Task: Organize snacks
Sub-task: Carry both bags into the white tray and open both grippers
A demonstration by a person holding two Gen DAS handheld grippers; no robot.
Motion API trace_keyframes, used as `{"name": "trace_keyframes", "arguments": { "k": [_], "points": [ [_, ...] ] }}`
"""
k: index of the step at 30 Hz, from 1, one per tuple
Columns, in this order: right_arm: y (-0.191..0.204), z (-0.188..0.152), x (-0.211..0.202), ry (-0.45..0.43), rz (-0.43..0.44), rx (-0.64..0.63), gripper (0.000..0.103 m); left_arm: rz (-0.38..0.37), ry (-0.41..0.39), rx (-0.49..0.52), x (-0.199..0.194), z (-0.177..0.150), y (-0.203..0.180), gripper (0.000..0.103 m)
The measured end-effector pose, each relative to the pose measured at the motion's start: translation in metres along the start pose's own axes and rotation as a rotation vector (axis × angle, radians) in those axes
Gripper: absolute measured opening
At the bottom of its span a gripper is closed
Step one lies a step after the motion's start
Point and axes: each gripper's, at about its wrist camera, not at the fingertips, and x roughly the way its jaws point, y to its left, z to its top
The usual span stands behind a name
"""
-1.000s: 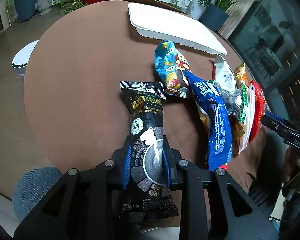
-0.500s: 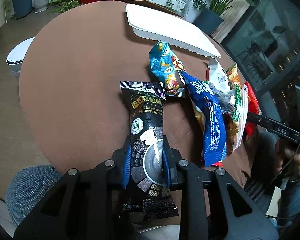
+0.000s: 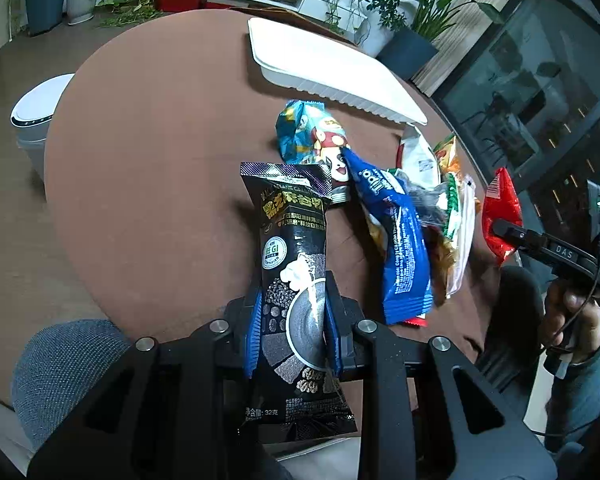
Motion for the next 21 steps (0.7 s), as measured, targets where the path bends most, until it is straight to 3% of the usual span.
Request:
{"name": "trace_keyframes", "arguments": {
  "k": [12, 21],
  "points": [
    [-0.025, 0.010, -0.008, -0.030, 0.027, 0.101, 0.033, -0.037, -0.049, -0.060, -0.028, 0.010, 0.018, 0.024],
    [-0.063, 0.043, -0.027, -0.108, -0.040, 0.154, 0.033, 0.006, -0.142, -0.042, -0.050, 0.068, 0.038, 0.024]
  ]
}}
